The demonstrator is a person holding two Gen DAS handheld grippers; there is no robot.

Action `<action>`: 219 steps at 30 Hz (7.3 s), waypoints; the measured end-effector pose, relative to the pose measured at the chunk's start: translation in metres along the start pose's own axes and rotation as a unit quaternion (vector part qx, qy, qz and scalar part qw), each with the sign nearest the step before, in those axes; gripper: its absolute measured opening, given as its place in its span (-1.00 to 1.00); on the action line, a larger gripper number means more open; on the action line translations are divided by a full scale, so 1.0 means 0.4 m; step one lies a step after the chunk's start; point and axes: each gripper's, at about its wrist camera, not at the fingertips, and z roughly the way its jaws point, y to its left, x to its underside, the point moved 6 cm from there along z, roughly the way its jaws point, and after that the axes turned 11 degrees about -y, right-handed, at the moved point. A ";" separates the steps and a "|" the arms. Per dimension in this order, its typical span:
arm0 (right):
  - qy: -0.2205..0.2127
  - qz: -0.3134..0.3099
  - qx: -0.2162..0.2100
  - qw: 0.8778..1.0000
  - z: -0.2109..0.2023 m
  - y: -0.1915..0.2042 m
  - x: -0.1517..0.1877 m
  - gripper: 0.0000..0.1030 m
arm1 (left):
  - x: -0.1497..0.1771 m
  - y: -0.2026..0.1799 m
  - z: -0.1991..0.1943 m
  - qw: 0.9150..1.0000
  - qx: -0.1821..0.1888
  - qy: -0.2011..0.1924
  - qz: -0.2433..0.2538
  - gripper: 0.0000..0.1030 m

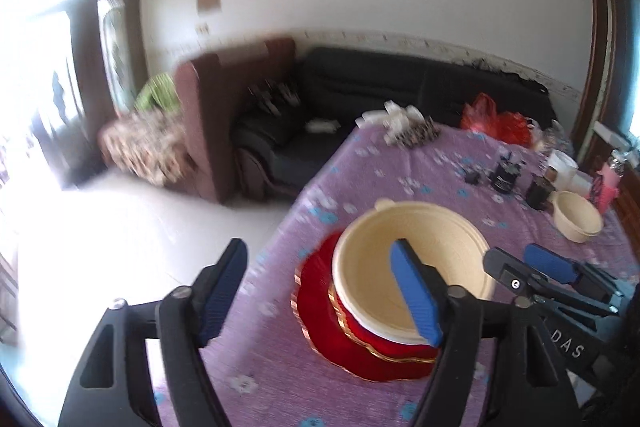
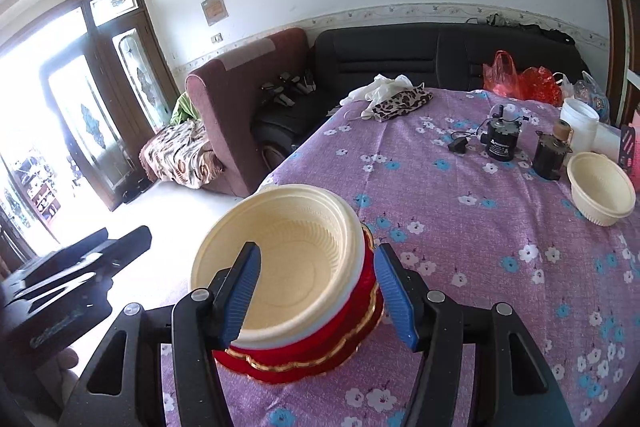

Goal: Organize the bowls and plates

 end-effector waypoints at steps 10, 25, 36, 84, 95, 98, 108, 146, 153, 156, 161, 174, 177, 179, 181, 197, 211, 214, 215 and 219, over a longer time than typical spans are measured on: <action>-0.019 0.000 0.003 1.000 -0.091 -0.019 0.024 0.37 | -0.014 -0.062 -0.126 0.996 -0.031 -0.069 0.056 0.87; -0.027 0.015 0.007 1.000 -0.165 -0.080 0.053 0.47 | 0.021 -0.137 -0.156 0.996 -0.011 -0.045 0.073 0.87; -0.021 0.027 0.015 0.999 -0.172 -0.139 0.075 0.51 | 0.045 -0.170 -0.139 0.998 -0.001 -0.025 0.066 0.87; -0.017 -0.005 0.069 0.997 -0.187 -0.242 0.136 0.56 | 0.110 -0.274 -0.097 0.999 0.016 -0.007 0.045 0.87; -0.008 0.002 0.074 0.997 -0.164 -0.245 0.144 0.56 | 0.117 -0.251 -0.073 0.999 0.022 0.007 0.032 0.87; -0.006 0.005 0.074 0.997 -0.159 -0.252 0.147 0.57 | 0.117 -0.257 -0.071 0.999 0.024 0.008 0.036 0.87; -0.019 0.021 0.094 0.995 -0.204 -0.336 0.117 0.56 | 0.055 -0.339 -0.087 0.994 0.091 0.010 0.056 0.87; 0.027 0.347 0.195 0.917 0.002 -1.128 0.045 -0.74 | 0.112 -0.808 0.299 0.941 0.257 0.222 -0.012 0.69; 0.063 0.327 0.129 0.934 -0.023 -1.026 0.071 -0.74 | 0.131 -0.824 0.334 0.936 0.256 0.240 -0.032 0.68; 0.095 0.324 0.080 0.938 -0.028 -0.959 0.094 -0.73 | 0.152 -0.833 0.346 0.934 0.254 0.248 -0.029 0.68; 0.102 0.290 0.055 0.950 -0.019 -0.890 0.122 -0.70 | 0.207 -0.853 0.366 0.934 0.243 0.261 -0.012 0.68; 0.109 0.230 0.098 0.962 -0.037 -0.855 0.131 -0.16 | 0.309 -0.895 0.335 0.921 0.254 0.291 0.055 -0.75; 0.116 0.223 0.106 0.962 -0.051 -0.841 0.142 -0.20 | 0.304 -0.884 0.319 0.920 0.257 0.290 0.049 -0.77; 0.117 0.204 0.124 0.964 -0.063 -0.827 0.144 -0.43 | 0.293 -0.868 0.300 0.924 0.256 0.280 0.046 -0.77; 0.111 0.196 0.130 0.966 -0.082 -0.810 0.139 -0.49 | 0.278 -0.848 0.279 0.926 0.255 0.274 0.041 -0.77; 0.029 0.077 0.036 0.996 -0.128 -0.325 -0.092 -0.45 | 0.018 -0.358 0.116 0.970 0.177 0.155 -0.054 -0.76; 0.082 0.020 -0.006 0.996 0.120 -0.008 -0.028 -0.44 | 0.061 -0.023 0.223 0.979 0.072 0.166 -0.093 -0.69; 0.086 0.015 -0.002 0.996 0.143 0.004 -0.022 -0.44 | 0.077 -0.018 0.240 0.979 0.062 0.171 -0.089 -0.68; 0.085 0.010 0.001 0.996 0.145 0.009 -0.020 -0.44 | 0.080 -0.016 0.247 0.979 0.059 0.172 -0.089 -0.68; 0.077 -0.002 0.008 0.997 0.149 0.016 -0.025 -0.33 | 0.085 0.002 0.256 0.980 0.048 0.168 -0.097 -0.52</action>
